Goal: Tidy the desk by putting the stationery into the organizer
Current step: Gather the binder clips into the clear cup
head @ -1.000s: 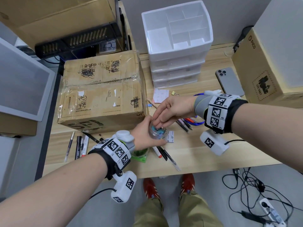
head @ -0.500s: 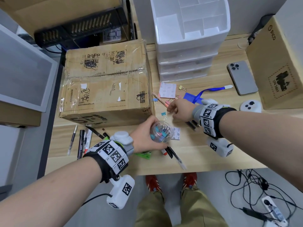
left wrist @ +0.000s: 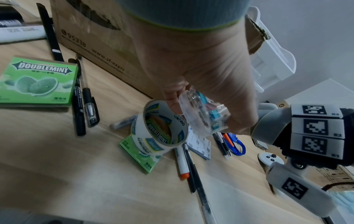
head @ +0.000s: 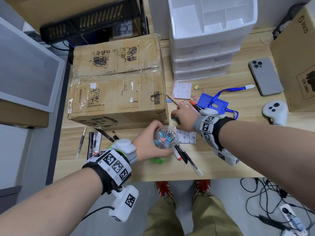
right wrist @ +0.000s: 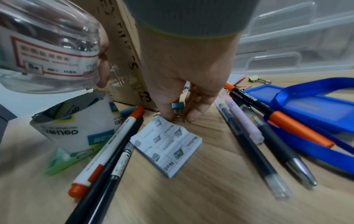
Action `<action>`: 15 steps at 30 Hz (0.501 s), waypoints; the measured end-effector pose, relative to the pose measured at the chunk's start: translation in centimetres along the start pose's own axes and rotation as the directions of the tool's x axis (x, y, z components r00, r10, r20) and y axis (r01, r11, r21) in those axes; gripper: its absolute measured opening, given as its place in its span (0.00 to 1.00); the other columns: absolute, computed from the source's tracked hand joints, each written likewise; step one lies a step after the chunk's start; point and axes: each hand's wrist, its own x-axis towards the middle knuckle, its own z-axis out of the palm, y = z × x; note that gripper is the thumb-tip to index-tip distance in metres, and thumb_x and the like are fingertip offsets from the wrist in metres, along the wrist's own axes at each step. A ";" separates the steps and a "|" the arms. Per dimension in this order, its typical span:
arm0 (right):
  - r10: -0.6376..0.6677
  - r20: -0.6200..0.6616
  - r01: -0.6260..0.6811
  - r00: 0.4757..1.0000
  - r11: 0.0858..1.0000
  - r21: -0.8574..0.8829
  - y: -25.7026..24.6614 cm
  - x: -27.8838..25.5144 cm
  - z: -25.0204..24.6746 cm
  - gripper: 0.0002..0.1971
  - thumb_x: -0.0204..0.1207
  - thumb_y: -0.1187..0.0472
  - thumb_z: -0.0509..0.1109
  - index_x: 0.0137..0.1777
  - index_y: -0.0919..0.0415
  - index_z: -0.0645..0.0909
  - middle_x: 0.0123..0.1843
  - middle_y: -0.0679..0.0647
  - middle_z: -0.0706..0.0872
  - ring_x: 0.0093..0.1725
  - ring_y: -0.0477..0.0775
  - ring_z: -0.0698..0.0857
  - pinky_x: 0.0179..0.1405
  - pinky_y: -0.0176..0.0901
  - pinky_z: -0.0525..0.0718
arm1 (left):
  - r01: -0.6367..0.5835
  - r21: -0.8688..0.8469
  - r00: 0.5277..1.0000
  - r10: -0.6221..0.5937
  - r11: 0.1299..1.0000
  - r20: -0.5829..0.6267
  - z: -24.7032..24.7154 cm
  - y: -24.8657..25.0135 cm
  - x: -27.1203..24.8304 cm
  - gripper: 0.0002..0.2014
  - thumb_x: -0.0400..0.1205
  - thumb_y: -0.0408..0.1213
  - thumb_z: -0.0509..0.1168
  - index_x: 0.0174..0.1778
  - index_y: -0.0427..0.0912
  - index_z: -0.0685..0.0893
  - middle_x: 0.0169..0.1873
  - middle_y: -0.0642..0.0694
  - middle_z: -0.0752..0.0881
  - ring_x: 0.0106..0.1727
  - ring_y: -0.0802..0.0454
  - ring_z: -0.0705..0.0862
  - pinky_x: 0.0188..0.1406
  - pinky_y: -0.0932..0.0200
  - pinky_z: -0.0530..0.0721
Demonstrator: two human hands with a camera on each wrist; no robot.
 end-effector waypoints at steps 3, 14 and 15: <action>-0.049 0.011 0.050 0.999 0.998 -0.046 -0.1 0.1 0.0 0.17 0.73 0.61 0.76 0.62 0.52 0.81 0.61 0.56 0.74 0.51 0.58 0.84 0.52 0.55 0.88 | 0.000 0.010 1.000 0.000 1.000 0.001 -0.1 0.1 0.1 0.32 0.63 0.44 0.85 0.55 0.47 0.73 0.45 0.53 0.88 0.44 0.54 0.89 0.42 0.55 0.89; -0.042 -0.022 0.041 0.999 0.997 -0.066 0.4 -0.5 0.5 0.08 0.69 0.63 0.73 0.42 0.54 0.76 0.50 0.56 0.76 0.43 0.59 0.82 0.44 0.53 0.87 | 0.005 0.045 1.000 -0.006 0.999 0.008 0.2 0.5 0.0 0.32 0.63 0.46 0.85 0.55 0.47 0.73 0.45 0.54 0.88 0.45 0.54 0.89 0.43 0.55 0.89; -0.034 -0.027 0.033 0.999 0.998 -0.058 0.7 -0.6 0.5 0.09 0.69 0.64 0.74 0.41 0.55 0.76 0.49 0.56 0.76 0.44 0.59 0.82 0.45 0.53 0.87 | 0.008 0.052 1.000 -0.009 0.999 0.005 0.2 0.6 0.0 0.32 0.63 0.46 0.85 0.55 0.47 0.73 0.45 0.54 0.88 0.45 0.55 0.89 0.42 0.56 0.89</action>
